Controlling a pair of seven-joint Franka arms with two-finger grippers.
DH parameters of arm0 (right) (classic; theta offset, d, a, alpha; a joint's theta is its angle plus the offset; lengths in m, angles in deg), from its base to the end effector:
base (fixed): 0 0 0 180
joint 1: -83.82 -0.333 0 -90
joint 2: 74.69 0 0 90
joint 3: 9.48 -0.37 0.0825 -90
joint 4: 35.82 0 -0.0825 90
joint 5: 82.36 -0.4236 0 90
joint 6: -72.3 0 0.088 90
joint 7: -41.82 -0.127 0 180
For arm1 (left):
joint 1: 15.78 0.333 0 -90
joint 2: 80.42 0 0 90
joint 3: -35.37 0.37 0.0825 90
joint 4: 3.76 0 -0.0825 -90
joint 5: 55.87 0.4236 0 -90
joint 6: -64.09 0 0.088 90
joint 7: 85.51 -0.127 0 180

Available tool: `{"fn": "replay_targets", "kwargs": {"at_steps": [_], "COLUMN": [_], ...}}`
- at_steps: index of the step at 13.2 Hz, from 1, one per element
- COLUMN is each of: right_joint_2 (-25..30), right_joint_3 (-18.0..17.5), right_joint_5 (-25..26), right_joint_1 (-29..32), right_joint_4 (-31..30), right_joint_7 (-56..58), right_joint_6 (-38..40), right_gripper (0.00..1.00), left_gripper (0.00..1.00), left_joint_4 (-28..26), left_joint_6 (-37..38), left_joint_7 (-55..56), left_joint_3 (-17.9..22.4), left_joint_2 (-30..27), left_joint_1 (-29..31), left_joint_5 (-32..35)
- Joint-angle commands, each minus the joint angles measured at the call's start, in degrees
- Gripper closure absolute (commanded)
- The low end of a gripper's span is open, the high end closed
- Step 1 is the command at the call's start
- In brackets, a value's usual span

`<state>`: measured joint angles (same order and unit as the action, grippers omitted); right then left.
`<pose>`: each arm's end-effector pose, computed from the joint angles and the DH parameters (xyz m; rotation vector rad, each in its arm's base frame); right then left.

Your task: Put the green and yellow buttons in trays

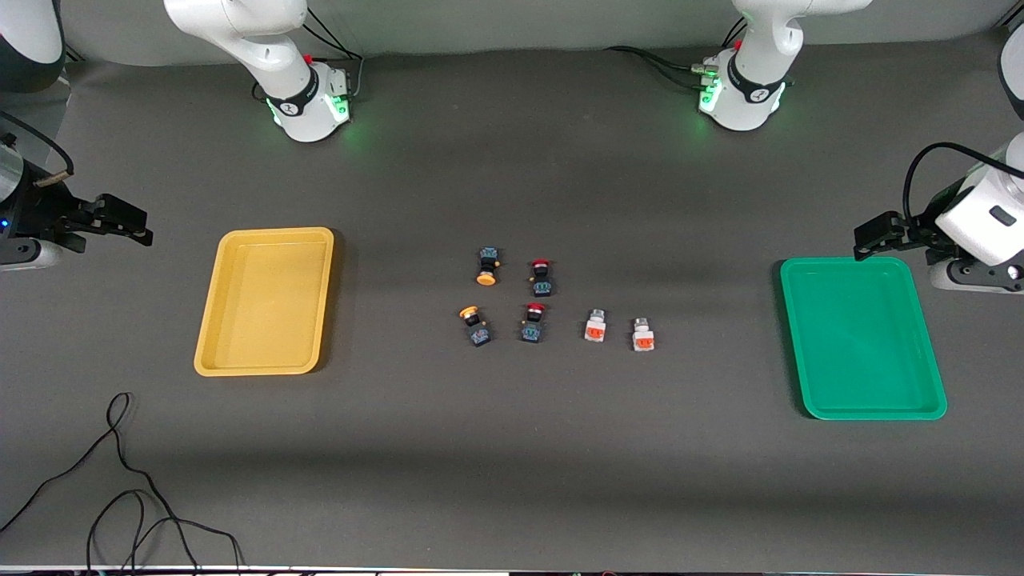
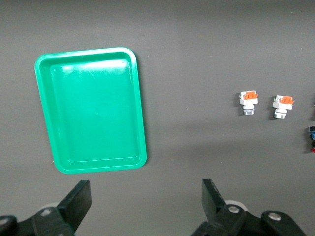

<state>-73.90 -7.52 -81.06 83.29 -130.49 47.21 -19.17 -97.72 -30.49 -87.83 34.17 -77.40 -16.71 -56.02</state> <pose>0.5879 -0.0176 0.6272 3.1193 0.1095 -0.0676 0.6145 -0.0229 0.5980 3.1348 -0.1214 -0.0657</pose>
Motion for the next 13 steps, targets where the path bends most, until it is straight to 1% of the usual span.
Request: {"fn": "replay_targets", "kwargs": {"at_steps": [1,4,7,9,11,13], "right_joint_2": [0.26,-0.52,-0.53,-0.44,0.00,-0.09], "right_joint_3": [0.24,0.24,0.24,-0.11,-0.11,-0.11], "right_joint_5": [0.20,0.20,0.11,-0.23,-1.55,-1.99], "right_joint_1": [-0.44,-0.44,-0.44,-1.13,-3.51,-8.24], "right_joint_4": [0.89,2.20,1.94,1.85,1.33,1.15], "right_joint_7": [-0.11,0.06,-0.03,-0.38,-4.23,-9.23], "right_joint_6": [0.94,0.86,1.03,3.30,3.84,3.76], "right_gripper": [0.00,0.00,0.00,0.00,0.00,0.00], "left_gripper": [0.00,0.00,0.00,0.00,0.00,0.01], "left_joint_4": [1.23,1.32,1.32,1.32,1.67,1.84], "left_joint_6": [1.42,1.42,1.33,1.33,1.33,1.33], "left_joint_7": [-0.67,-0.67,-0.58,0.20,0.74,2.92], "left_joint_3": [0.14,0.14,0.14,0.14,0.05,-0.30], "left_joint_2": [0.32,0.41,0.50,0.50,0.85,0.85], "left_joint_1": [-0.30,-0.30,-0.39,-0.48,-0.74,-1.01], "left_joint_5": [0.68,0.68,0.68,0.42,0.07,0.06]}}
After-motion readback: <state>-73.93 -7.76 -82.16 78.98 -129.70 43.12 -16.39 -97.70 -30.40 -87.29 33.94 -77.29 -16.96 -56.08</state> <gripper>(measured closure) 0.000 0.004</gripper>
